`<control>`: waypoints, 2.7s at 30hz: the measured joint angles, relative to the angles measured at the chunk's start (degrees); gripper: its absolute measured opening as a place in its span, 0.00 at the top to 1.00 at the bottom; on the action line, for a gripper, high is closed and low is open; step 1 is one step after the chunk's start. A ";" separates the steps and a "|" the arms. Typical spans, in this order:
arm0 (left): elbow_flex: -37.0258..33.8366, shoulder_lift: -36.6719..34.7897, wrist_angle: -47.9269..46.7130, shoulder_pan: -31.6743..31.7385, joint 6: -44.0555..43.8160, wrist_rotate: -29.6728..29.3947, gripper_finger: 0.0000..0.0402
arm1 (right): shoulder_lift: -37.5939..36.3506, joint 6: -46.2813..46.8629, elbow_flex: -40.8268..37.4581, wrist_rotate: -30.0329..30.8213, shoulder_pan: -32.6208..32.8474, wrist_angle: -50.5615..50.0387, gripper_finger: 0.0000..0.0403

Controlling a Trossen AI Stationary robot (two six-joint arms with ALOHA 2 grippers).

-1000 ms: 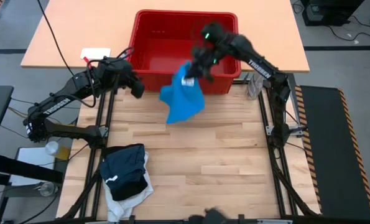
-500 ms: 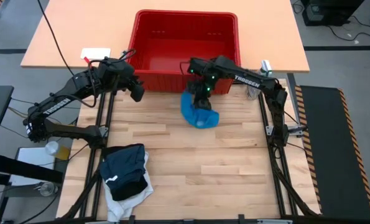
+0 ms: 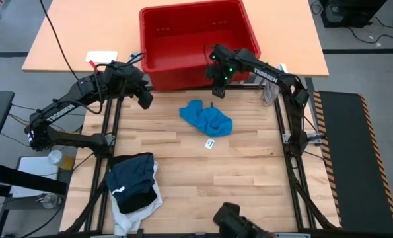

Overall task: Fold Laundry from Bin
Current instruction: Fold the blue shorts

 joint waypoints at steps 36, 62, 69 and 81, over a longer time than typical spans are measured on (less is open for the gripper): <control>-1.94 30.67 19.12 14.76 17.63 -0.41 0.61 | -9.16 3.29 -3.09 -15.97 2.57 -4.36 0.60; -1.99 43.93 33.70 0.97 20.81 36.23 0.60 | -31.92 43.05 -31.38 4.02 17.89 9.27 0.65; -1.99 48.43 40.97 0.20 14.30 37.82 0.43 | -36.09 52.39 -33.35 10.67 25.93 9.12 0.65; -1.90 52.21 50.24 -2.03 14.47 29.87 0.50 | -36.72 54.45 -36.60 18.02 34.04 9.22 0.65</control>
